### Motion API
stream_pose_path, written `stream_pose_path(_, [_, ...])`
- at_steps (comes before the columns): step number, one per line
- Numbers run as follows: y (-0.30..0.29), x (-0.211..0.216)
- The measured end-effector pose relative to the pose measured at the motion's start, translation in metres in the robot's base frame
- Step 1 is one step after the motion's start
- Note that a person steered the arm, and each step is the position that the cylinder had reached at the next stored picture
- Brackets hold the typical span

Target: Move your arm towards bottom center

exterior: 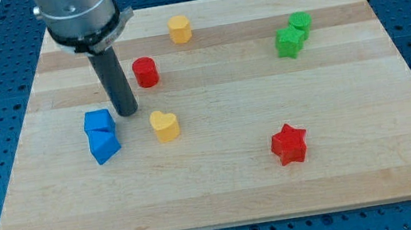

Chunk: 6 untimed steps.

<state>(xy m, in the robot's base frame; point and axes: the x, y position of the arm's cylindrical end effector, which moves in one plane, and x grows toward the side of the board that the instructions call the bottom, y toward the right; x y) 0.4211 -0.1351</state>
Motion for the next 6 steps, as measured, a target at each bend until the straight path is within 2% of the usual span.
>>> stream_pose_path(4, [0.007,-0.003])
stream_pose_path(5, [0.031,-0.007])
stream_pose_path(6, [0.074,0.008])
